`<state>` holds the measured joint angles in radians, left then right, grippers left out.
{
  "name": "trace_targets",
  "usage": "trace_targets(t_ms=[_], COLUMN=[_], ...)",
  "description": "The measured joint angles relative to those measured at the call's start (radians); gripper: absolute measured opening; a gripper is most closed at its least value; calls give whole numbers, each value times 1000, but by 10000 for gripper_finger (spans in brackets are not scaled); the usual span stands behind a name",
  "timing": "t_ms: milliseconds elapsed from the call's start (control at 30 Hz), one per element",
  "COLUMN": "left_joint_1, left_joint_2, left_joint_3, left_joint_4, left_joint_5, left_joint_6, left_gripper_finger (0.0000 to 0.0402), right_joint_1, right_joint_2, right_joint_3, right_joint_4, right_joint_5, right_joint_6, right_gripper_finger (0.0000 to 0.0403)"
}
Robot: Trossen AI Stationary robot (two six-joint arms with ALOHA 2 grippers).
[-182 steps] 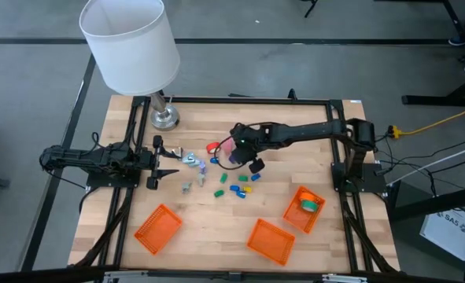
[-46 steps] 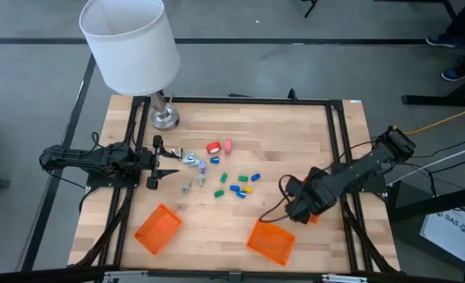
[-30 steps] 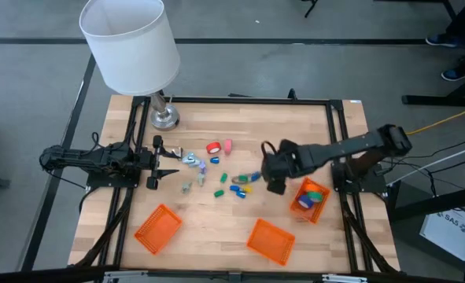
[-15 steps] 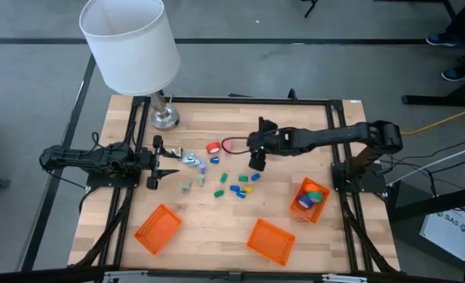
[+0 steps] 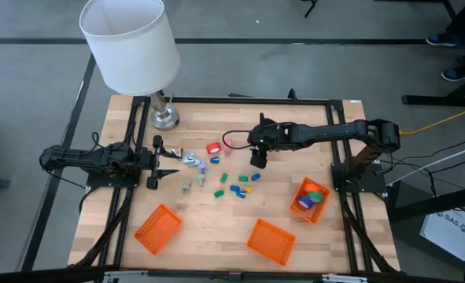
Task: Pick and place Stapler, Stapler remover, tape
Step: Put the red tape into the right orange bin
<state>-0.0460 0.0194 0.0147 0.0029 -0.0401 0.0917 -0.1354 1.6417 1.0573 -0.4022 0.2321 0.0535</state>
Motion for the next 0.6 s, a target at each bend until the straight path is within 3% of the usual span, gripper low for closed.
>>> trace_targets(t_ms=[300,600], left_joint_1=[0,0], left_joint_2=[0,0], left_joint_3=[0,0], left_joint_4=[0,0], left_joint_5=[0,0], left_joint_6=[0,0], left_gripper_finger=[217,216], right_joint_1=[32,49], right_joint_2=[0,74], right_joint_3=[0,1], right_joint_4=[37,137], right_joint_5=[3,-47], right_joint_6=[118,108], right_gripper_finger=[232,232])
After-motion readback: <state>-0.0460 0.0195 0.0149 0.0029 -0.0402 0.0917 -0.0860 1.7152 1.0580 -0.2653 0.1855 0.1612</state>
